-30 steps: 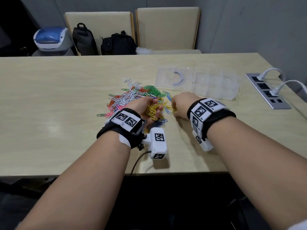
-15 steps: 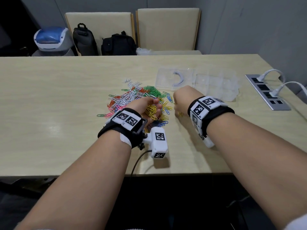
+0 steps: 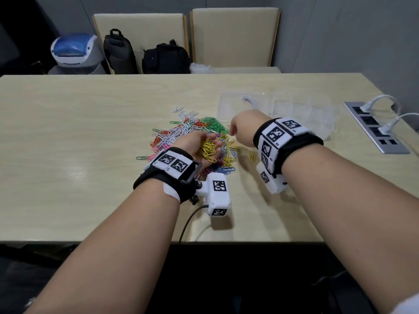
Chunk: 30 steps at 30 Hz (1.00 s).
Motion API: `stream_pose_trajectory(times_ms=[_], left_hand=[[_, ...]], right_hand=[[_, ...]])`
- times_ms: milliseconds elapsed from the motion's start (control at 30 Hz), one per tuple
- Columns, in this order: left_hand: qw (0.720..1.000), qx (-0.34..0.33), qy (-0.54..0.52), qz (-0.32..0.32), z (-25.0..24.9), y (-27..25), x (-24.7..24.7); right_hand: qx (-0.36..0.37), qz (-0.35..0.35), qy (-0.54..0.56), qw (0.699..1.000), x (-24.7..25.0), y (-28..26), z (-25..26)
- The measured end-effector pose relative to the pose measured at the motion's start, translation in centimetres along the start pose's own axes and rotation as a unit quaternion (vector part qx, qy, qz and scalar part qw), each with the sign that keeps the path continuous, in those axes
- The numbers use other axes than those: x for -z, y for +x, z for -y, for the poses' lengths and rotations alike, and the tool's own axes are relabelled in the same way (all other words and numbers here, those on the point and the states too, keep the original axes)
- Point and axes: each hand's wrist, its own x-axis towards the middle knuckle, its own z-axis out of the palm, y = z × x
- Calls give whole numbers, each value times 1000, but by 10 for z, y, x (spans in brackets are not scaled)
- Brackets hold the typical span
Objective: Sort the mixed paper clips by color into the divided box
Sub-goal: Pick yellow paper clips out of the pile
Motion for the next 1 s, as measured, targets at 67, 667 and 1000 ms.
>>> stream_pose_trajectory(times_ms=[67, 667, 1000], left_hand=[[1000, -1, -5, 1, -2, 0, 4], [1000, 13, 16, -11, 2, -4, -2], [1000, 12, 3, -4, 6, -4, -8]], right_hand=[[3, 40, -35, 999, -12, 5, -4], [-41, 45, -41, 997, -30, -1, -13], [-32, -24, 85, 996, -5, -15, -22]])
